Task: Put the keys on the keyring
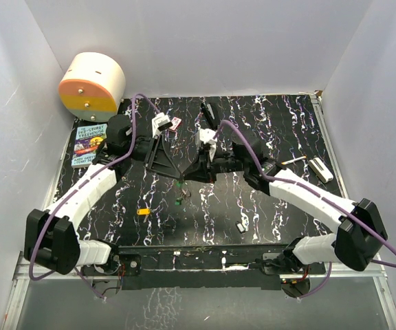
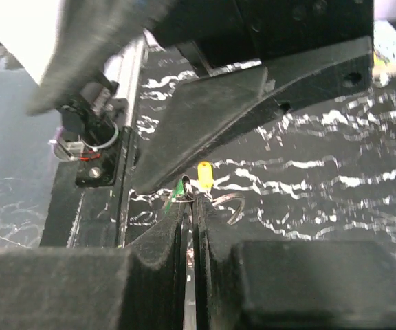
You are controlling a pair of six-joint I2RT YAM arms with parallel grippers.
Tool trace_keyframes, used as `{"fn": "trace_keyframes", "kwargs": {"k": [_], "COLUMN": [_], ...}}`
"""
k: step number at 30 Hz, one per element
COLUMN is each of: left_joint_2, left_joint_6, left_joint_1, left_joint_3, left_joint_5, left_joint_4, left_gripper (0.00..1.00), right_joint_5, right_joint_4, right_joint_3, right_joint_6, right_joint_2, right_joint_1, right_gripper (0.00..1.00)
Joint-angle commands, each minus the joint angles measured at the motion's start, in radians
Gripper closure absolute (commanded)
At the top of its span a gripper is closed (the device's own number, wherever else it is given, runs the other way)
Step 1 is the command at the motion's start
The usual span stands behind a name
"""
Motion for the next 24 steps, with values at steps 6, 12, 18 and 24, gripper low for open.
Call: {"fn": "trace_keyframes", "kwargs": {"k": [6, 12, 18, 24], "left_joint_2": [0.057, 0.191, 0.259, 0.199], "left_joint_6": [-0.509, -1.027, -1.166, -1.234], "left_joint_1": [0.009, 0.09, 0.19, 0.225], "left_joint_3": [-0.003, 0.002, 0.036, 0.212], "left_joint_5": [0.182, 0.183, 0.18, 0.126], "left_joint_4": [0.731, 1.384, 1.569, 1.567], "left_gripper": [0.43, 0.41, 0.48, 0.46], "right_joint_5": [0.208, 0.424, 0.415, 0.361], "right_joint_4": [-0.477, -0.692, -0.741, -0.613], "right_joint_3": [0.228, 0.405, 0.474, 0.465], "right_joint_6": [-0.074, -0.05, -0.013, 0.029], "right_joint_2": [0.098, 0.223, 0.398, 0.536], "right_joint_1": [-0.064, -0.08, -0.053, -0.012], "right_gripper": [0.93, 0.93, 0.93, 0.93]}}
